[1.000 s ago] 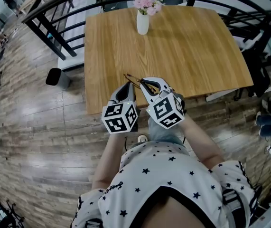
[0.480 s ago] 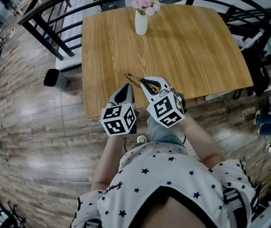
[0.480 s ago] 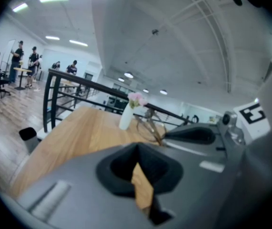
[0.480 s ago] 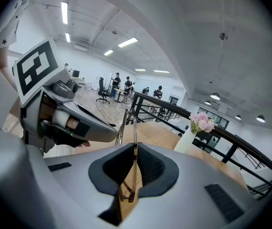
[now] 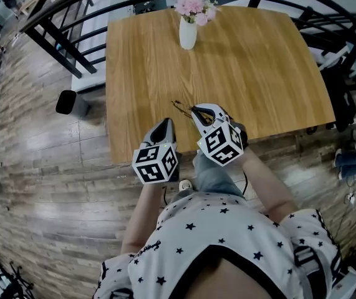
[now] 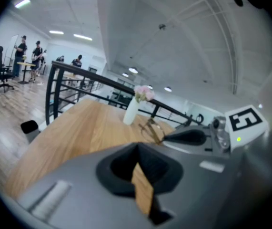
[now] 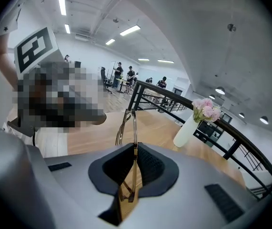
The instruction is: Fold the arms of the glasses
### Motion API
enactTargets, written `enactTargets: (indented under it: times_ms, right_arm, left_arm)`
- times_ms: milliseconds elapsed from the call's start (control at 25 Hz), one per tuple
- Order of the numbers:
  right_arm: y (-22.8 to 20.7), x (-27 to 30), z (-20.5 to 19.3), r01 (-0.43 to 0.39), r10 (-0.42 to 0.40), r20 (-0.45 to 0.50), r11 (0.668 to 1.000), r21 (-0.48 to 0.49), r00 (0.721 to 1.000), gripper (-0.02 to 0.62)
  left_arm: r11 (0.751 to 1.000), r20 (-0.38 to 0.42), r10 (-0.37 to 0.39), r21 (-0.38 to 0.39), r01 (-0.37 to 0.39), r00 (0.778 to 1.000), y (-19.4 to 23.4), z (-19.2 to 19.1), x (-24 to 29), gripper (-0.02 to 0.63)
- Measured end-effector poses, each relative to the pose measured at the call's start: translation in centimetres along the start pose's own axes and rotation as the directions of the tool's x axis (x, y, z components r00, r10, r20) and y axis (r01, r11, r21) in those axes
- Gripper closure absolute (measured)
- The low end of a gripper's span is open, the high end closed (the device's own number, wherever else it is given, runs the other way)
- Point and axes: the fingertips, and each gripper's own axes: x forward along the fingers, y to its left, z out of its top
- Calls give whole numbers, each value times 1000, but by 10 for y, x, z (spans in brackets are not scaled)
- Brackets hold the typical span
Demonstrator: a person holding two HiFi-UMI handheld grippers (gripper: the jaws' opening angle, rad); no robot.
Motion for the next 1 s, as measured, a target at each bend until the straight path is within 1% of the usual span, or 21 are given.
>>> enactTargets:
  times_ms: [240, 560, 1000]
  right_arm:
    - [-12, 30, -19, -36, 35, -49, 999, -33, 998, 574]
    - [-32, 71, -42, -77, 66, -108, 992, -103, 992, 574]
    - [-48, 118, -78, -140, 106, -197, 976, -167, 975, 574]
  left_arm:
    - [1000, -25, 8, -14, -8, 1000, 6, 0, 24, 598]
    - [999, -23, 23, -38, -24, 999, 16, 8, 56, 598]
    - [995, -65, 55, -75, -60, 996, 30, -1, 85, 598]
